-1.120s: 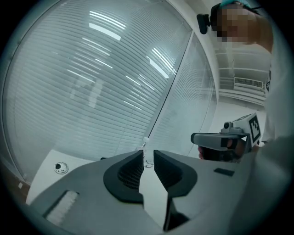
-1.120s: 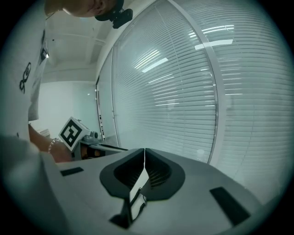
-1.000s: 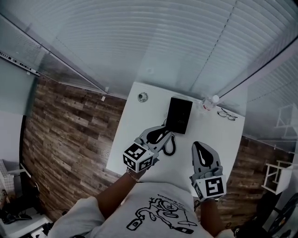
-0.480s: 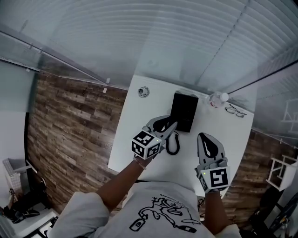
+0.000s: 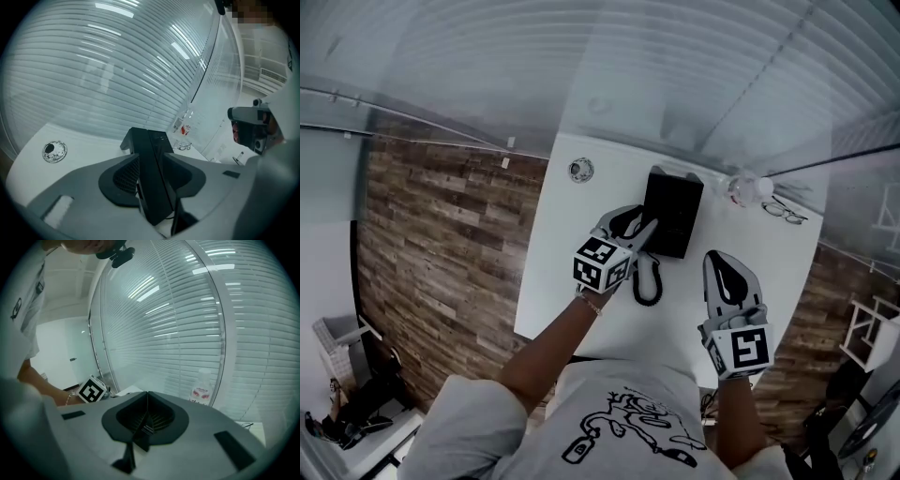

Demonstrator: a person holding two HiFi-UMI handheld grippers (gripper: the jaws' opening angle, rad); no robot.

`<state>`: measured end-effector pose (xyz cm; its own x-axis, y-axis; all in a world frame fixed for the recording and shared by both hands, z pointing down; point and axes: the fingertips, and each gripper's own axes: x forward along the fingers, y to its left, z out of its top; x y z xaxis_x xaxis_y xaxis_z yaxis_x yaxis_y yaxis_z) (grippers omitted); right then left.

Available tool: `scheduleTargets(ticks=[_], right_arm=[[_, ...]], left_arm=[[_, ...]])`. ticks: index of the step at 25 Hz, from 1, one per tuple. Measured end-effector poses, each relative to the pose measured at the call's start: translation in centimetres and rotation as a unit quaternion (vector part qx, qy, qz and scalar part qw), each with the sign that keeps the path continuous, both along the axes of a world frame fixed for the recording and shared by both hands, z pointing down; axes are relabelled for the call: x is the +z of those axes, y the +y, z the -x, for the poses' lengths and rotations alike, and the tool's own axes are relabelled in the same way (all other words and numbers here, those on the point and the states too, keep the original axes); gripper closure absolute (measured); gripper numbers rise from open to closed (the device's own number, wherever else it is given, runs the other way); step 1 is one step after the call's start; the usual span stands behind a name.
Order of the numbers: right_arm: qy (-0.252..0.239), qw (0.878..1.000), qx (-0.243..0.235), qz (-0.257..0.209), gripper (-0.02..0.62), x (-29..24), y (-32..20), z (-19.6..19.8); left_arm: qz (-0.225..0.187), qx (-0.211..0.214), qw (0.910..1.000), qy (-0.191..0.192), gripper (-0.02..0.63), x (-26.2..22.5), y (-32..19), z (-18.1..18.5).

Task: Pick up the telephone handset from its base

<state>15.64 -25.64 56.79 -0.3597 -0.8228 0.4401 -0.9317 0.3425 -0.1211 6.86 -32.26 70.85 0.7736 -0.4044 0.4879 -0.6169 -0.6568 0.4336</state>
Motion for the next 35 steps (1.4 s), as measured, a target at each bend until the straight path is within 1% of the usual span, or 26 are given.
scheduleTargets(ticks=[3, 6, 11, 15, 21, 28, 35], right_arm=[[-0.002, 1.000, 0.011, 0.007, 0.589, 0.9, -0.4, -0.9], [-0.001, 1.000, 0.015, 0.017, 0.589, 1.6, -0.4, -1.4], [-0.006, 0.999, 0.027, 0.027, 0.589, 2.4, -0.6, -2.0], [-0.006, 0.999, 0.028, 0.027, 0.589, 2.7, -0.8, -2.0], [-0.008, 0.999, 0.028, 0.022, 0.589, 1.8, -0.6, -1.5], [-0.004, 1.000, 0.025, 0.008, 0.589, 0.5, 0.2, -1.6], [0.003, 1.000, 0.023, -0.013, 0.589, -2.2, 1.5, -1.0]], left_arm=[[0.005, -0.012, 0.9999, -0.007, 0.457, 1.4, -1.0, 0.1], [0.017, -0.012, 0.9997, -0.009, 0.445, 2.6, -1.5, -0.2], [0.041, -0.005, 0.9987, 0.028, 0.437, 3.3, -1.5, -0.5], [0.055, 0.003, 0.9977, 0.041, 0.482, 3.0, -1.3, -0.5], [0.074, -0.015, 0.9960, 0.049, 0.516, 1.7, -0.7, 0.0], [0.047, -0.005, 0.9974, 0.054, 0.529, -0.5, 0.6, 0.2], [0.011, 0.003, 0.9976, 0.069, 0.534, -4.8, 2.4, 0.7]])
